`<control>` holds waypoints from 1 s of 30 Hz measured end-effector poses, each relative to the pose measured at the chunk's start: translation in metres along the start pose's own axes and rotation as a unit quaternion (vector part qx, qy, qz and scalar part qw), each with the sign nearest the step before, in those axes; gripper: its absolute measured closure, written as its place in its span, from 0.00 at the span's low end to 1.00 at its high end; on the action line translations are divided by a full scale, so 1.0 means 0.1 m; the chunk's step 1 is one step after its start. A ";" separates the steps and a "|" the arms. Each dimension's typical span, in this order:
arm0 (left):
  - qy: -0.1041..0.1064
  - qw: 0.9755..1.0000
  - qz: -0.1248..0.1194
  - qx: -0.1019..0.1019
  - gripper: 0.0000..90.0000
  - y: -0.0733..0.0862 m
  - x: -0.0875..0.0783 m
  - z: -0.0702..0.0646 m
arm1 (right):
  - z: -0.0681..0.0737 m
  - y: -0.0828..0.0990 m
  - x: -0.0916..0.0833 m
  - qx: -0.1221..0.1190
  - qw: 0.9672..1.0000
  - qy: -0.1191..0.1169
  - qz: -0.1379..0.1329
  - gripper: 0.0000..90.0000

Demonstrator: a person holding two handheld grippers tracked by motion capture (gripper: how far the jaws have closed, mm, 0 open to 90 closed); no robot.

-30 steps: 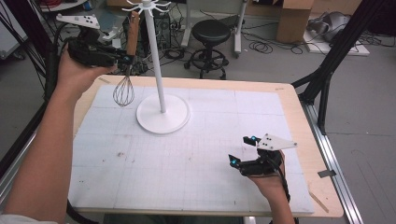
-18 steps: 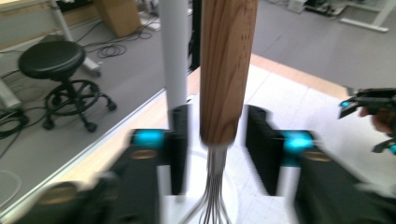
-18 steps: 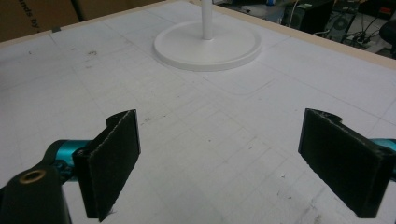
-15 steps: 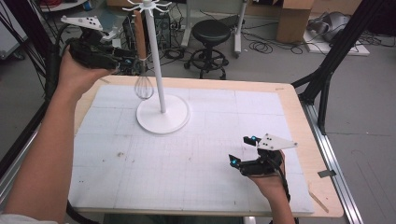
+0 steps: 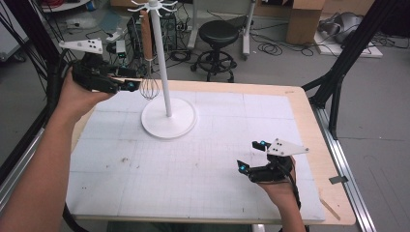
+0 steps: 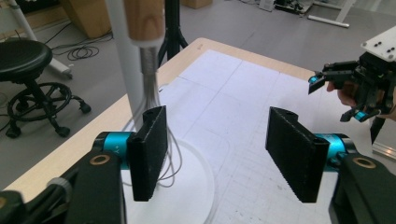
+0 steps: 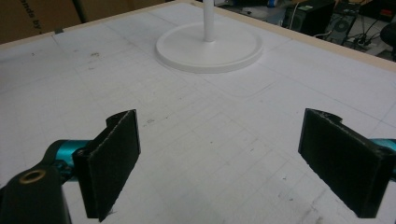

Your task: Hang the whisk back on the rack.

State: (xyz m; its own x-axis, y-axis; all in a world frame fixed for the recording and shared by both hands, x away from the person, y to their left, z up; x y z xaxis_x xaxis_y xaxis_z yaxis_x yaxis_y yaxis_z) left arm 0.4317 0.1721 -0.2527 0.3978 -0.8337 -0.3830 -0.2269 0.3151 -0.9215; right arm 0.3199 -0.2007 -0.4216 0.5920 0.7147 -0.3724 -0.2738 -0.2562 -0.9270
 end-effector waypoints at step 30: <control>0.089 0.995 -0.037 0.023 0.22 0.67 0.23 -0.74 | -0.03 0.01 -0.02 0.002 1.000 0.005 0.001 0.13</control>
State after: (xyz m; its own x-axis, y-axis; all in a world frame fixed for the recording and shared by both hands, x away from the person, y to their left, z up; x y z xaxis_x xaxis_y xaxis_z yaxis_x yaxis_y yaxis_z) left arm 0.3599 0.1403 -0.3182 0.2477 -0.9210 -0.3007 -0.1611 0.2669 -0.9502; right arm 0.3204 -0.2042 -0.4224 0.5995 0.7076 -0.3740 -0.2775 -0.2546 -0.9264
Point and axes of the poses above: each handheld gripper's, and its own axes: x roughly forward along the jaws, y roughly out of its underside, z roughly to its left, the point moved 8 cm from there along x, roughly forward along the jaws, and after that the axes turned 2 degrees about -z, right-handed, at the moved point
